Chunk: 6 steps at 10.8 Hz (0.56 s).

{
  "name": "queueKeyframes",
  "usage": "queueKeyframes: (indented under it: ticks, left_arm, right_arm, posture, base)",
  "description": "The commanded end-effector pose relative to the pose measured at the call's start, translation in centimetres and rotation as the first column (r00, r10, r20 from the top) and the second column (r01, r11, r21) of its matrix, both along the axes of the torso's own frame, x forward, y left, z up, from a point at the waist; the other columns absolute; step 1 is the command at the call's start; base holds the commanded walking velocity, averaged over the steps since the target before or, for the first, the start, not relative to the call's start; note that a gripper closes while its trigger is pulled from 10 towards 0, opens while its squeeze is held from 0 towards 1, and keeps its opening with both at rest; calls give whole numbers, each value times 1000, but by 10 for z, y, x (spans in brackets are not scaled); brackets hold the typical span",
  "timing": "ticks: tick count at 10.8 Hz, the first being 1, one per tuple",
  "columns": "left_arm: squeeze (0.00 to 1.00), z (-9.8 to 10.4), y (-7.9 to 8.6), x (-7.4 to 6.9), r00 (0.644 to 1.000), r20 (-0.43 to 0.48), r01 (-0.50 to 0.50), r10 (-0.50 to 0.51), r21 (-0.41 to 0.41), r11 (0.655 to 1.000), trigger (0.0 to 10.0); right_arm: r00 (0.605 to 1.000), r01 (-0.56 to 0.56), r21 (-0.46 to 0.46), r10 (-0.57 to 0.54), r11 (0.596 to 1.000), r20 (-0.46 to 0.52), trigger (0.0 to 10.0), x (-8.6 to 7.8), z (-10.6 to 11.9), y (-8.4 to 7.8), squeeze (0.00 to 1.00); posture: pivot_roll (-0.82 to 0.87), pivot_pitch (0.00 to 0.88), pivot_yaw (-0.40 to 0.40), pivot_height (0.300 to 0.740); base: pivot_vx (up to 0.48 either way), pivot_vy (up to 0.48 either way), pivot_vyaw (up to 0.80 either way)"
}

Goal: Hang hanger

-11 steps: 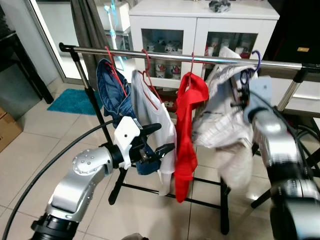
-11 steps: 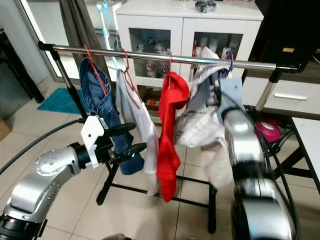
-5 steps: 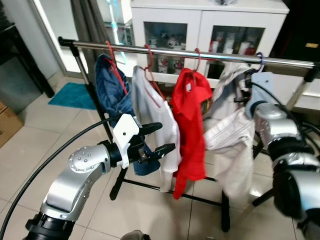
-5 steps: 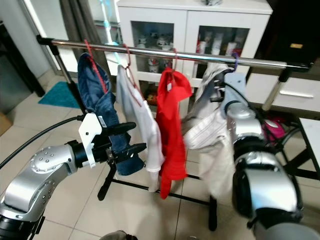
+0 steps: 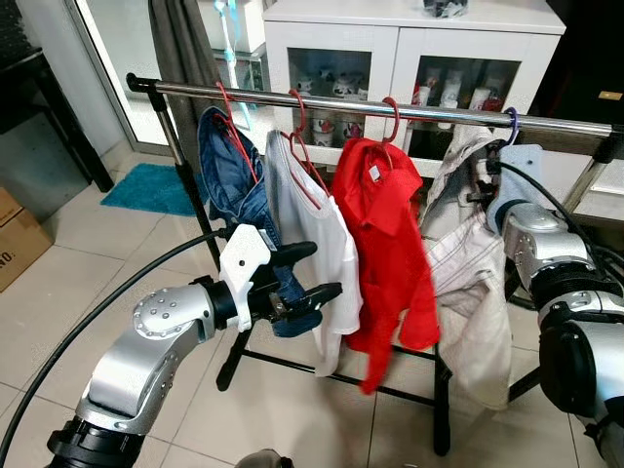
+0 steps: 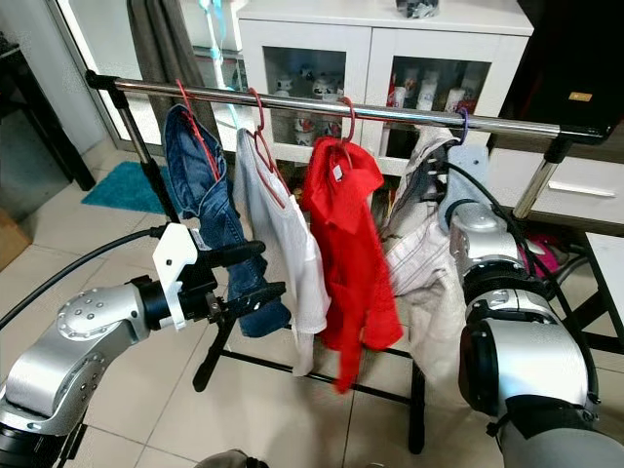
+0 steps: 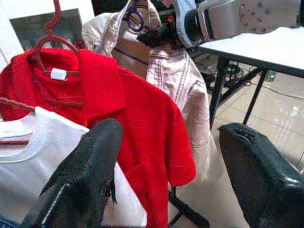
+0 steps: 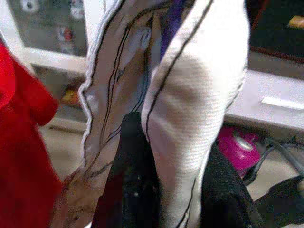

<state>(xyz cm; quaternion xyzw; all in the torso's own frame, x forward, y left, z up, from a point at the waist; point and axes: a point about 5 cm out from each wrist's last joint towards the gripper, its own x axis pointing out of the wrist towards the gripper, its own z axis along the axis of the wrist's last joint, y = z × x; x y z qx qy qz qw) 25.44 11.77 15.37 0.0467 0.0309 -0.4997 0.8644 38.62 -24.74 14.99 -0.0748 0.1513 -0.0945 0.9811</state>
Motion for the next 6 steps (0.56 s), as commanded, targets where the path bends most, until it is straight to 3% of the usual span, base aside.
queueKeyframes:
  ticks: [1,3,6]
  left_arm:
    - [0,3,0,3,1000,21,-3,3,0,1000,10000]
    - [0,3,-2,8,999,31,-27,28,-25,999,10000]
    - [0,-9,-1,6,993,10,-121,121,-27,992,10000]
  right_arm:
    - [997,-3,-16,5,1000,83,10000,0,10,-4,1000]
    - [978,-58,12,54,998,200,10000,-9,21,2,1000]
    - [962,-124,-28,128,992,241,10000,-38,25,17,1000]
  posture:
    - [-5,0,67,740]
    - [-20,0,73,740]
    - [-39,0,95,740]
  base:
    - [0,0,0]
    - [0,0,0]
    - [0,0,0]
